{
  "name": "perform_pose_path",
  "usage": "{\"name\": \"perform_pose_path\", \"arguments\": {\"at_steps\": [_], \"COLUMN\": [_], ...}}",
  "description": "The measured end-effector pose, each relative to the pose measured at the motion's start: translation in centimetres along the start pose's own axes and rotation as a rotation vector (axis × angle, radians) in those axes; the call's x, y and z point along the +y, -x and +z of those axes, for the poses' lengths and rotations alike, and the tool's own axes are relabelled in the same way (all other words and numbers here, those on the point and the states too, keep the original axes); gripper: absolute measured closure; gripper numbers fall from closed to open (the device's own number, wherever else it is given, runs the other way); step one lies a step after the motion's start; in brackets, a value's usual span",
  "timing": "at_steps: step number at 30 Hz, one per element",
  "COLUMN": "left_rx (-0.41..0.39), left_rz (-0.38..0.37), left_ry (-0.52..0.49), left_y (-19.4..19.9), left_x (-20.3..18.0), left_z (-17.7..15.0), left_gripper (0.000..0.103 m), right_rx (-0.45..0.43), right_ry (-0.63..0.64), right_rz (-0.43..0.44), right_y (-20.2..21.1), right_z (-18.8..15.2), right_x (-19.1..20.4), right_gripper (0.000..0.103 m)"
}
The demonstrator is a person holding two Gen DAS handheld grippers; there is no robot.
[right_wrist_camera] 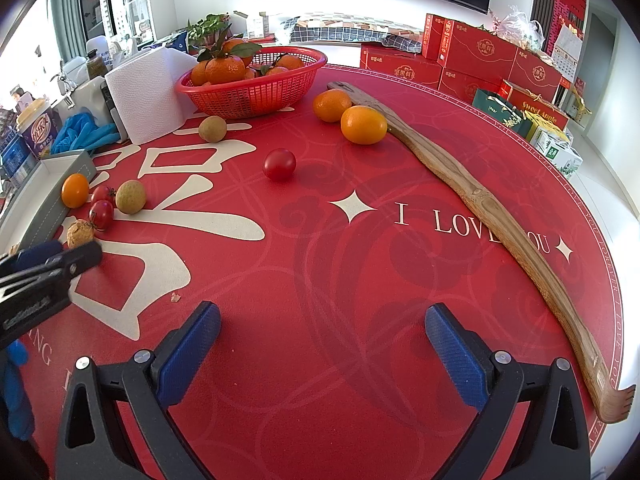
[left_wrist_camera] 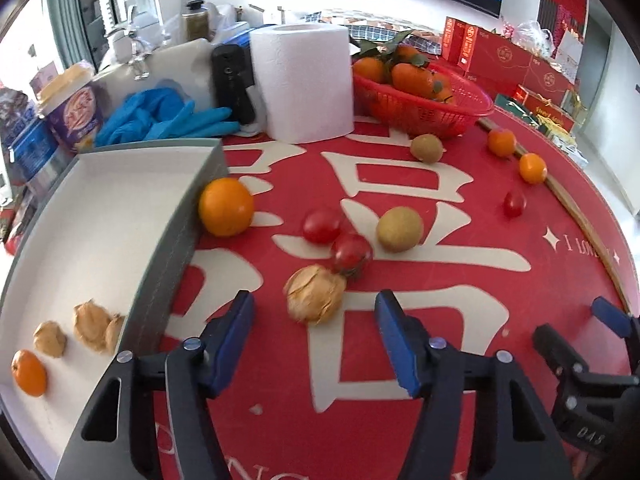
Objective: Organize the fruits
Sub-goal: 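Grasp the husk fruit with the left tool while the right tool grasps a red tomato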
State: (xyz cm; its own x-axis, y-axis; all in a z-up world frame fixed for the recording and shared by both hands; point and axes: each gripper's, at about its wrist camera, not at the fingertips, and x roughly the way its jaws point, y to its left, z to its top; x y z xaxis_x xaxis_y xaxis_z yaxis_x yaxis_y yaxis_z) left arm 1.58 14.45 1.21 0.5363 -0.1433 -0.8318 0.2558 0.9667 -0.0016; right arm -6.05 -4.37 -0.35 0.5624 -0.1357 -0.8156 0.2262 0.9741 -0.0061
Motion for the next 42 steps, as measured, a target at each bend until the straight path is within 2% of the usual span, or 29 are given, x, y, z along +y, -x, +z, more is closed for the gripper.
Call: {"name": "perform_pose_path", "arguments": {"at_steps": [4, 6, 8, 13, 18, 21, 26, 31, 36, 37, 39, 41, 42], "left_rx": [-0.009, -0.016, -0.019, -0.035, -0.083, -0.080, -0.079, -0.076, -0.075, -0.075, -0.075, -0.076, -0.075], "left_rz": [0.000, -0.009, -0.013, -0.007, 0.041, 0.037, 0.033, 0.026, 0.029, 0.027, 0.026, 0.029, 0.028], "left_ry": [0.000, -0.015, -0.033, -0.045, -0.069, -0.057, -0.050, -0.014, -0.010, -0.009, -0.008, -0.011, -0.010], "left_y": [-0.3, -0.3, -0.2, 0.7, 2.3, 2.3, 2.4, 2.4, 2.4, 2.4, 2.4, 2.4, 2.4], "left_x": [-0.1, -0.3, -0.7, -0.6, -0.3, -0.1, 0.0, 0.7, 0.7, 0.7, 0.6, 0.7, 0.7], "left_z": [0.5, 0.7, 0.7, -0.6, -3.1, -3.2, -3.2, -3.3, -3.3, -3.3, -3.3, -3.3, -3.3], "left_gripper": [0.046, 0.066, 0.079, 0.079, 0.078, 0.077, 0.075, 0.066, 0.064, 0.064, 0.064, 0.064, 0.064], "right_rx": [0.000, 0.000, 0.000, 0.000, 0.001, 0.002, 0.017, 0.026, 0.011, 0.006, -0.021, -0.028, -0.021], "right_ry": [0.000, 0.000, 0.000, 0.000, 0.000, 0.003, 0.043, 0.034, 0.042, 0.043, 0.063, 0.077, 0.073], "right_rz": [0.000, 0.000, 0.000, 0.000, 0.000, 0.002, 0.031, 0.024, 0.028, 0.028, 0.040, 0.051, 0.064], "right_y": [0.0, 0.0, 0.0, -0.1, 0.0, -0.1, -1.8, -4.6, -5.8, -5.7, -5.0, -4.3, -4.2], "right_z": [0.0, 0.0, 0.0, 0.0, 0.1, 0.2, 3.0, 7.0, 8.5, 8.5, 8.3, 8.0, 7.9], "right_x": [0.0, 0.0, 0.0, 0.0, 0.0, 0.2, 0.9, 2.1, 3.3, 3.5, 3.9, 4.2, 4.1], "right_gripper": [0.000, 0.000, 0.000, 0.000, 0.000, 0.000, 0.000, 0.000, 0.001, 0.004, 0.025, 0.074, 0.081]}}
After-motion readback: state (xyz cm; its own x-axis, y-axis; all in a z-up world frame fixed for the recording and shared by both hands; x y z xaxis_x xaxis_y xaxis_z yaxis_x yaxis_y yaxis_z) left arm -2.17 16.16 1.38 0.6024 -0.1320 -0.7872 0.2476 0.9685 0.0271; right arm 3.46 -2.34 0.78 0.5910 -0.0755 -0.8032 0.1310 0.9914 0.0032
